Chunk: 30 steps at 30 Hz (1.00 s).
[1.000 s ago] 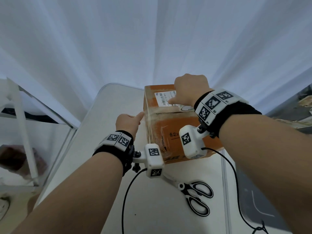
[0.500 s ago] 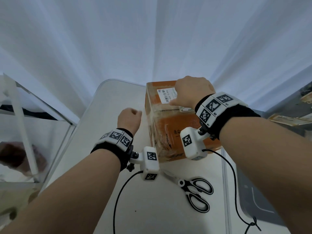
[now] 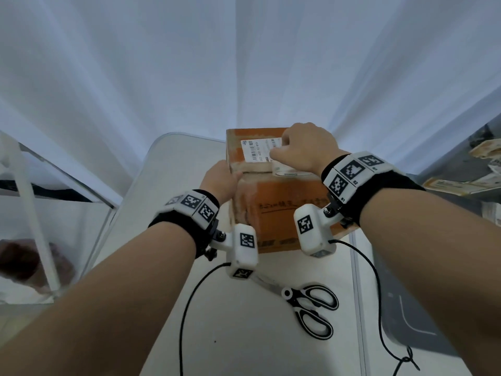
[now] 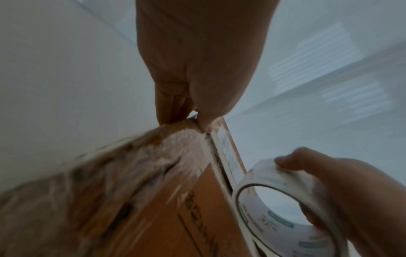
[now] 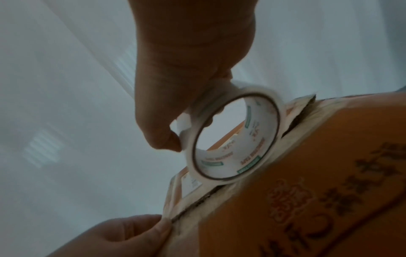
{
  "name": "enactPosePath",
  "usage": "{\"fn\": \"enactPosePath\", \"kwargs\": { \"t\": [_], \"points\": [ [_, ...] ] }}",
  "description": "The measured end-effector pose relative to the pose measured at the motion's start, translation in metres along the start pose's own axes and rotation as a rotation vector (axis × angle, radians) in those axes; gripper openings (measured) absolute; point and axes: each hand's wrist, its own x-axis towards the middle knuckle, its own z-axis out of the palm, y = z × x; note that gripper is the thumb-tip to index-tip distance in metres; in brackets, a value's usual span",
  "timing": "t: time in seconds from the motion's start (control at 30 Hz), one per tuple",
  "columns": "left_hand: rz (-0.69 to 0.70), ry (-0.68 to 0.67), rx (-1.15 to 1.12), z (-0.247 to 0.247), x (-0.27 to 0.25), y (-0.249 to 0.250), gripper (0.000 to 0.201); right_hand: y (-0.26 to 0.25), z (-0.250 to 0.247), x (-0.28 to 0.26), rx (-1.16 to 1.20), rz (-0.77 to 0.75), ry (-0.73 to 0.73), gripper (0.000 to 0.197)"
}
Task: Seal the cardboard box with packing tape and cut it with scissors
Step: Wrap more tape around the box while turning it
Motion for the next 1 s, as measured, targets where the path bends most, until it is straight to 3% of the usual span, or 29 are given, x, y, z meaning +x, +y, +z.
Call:
{"fn": "enactPosePath", "kwargs": {
  "t": [0.1,0.2,0.23,0.33,0.43,0.7,1.0],
  "points": [
    [0.064,0.000,0.139,-0.005,0.014,-0.004,0.046,0.006,0.001,0.000,0.159,-0.010,0.014,0.051],
    [0.356,-0.029,0.472,0.001,0.020,-0.006,0.058,0.006,-0.001,0.001,0.179,0.004,0.036,0.051],
    [0.382,-0.062,0.587,0.002,0.017,-0.003,0.062,0.006,-0.002,0.003,0.177,0.012,0.044,0.049],
    [0.357,-0.160,0.808,0.007,0.010,0.002,0.086,0.004,-0.003,0.005,0.183,0.032,0.068,0.050],
    [0.304,-0.199,0.858,0.011,0.011,0.003,0.098,0.001,-0.003,0.008,0.184,0.042,0.073,0.049],
    [0.301,-0.195,0.940,0.010,0.010,0.003,0.101,0.017,0.002,0.019,-0.004,0.039,-0.023,0.024],
    [0.296,-0.206,0.973,0.007,0.011,0.006,0.099,0.022,0.006,0.022,-0.074,0.040,-0.003,0.036]
  ]
}}
